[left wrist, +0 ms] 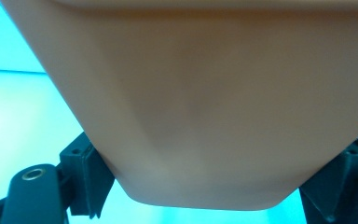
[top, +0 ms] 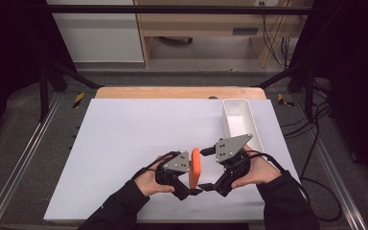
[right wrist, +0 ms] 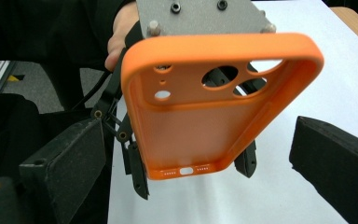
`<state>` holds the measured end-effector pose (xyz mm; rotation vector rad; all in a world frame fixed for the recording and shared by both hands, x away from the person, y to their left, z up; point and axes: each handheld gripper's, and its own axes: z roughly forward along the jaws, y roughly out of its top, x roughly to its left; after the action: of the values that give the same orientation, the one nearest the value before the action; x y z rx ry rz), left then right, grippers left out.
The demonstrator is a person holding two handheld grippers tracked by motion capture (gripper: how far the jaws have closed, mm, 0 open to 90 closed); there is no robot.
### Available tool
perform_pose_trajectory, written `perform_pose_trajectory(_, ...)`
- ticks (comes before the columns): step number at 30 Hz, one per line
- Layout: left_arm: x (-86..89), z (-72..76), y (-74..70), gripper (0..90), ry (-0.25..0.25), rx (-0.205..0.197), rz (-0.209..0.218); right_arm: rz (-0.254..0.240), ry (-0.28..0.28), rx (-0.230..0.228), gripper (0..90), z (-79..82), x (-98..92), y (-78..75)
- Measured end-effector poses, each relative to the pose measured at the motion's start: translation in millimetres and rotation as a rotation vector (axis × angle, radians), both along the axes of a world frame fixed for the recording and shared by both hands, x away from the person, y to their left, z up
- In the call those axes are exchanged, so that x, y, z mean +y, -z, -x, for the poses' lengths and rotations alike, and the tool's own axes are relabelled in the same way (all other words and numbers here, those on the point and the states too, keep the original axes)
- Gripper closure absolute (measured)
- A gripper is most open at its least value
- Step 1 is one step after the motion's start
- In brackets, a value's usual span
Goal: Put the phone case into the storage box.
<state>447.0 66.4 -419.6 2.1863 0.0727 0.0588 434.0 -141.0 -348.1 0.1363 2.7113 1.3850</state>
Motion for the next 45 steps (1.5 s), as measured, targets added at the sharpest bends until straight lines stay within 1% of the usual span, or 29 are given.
perform_pose_trajectory(15,-1.5,3.8,4.5,15.4,0.019,0.010,0.008,-0.010,-0.015,0.008,4.3,-2.7,5.5,5.6)
perform_pose_trajectory(24,-1.8,4.3,4.7,15.4,0.025,0.005,0.012,-0.021,-0.030,0.011,5.9,-3.6,7.7,8.1)
perform_pose_trajectory(34,-2.0,5.4,4.8,15.4,0.033,0.005,0.017,-0.030,-0.044,0.026,9.9,-5.3,10.9,11.8)
perform_pose_trajectory(41,-2.9,6.2,5.9,15.4,0.039,0.004,0.012,-0.034,-0.057,0.023,13.7,-5.3,11.0,12.2)
perform_pose_trajectory(45,-2.6,6.1,5.8,15.4,0.040,0.003,0.013,-0.036,-0.060,0.028,15.0,-5.5,11.0,12.2)
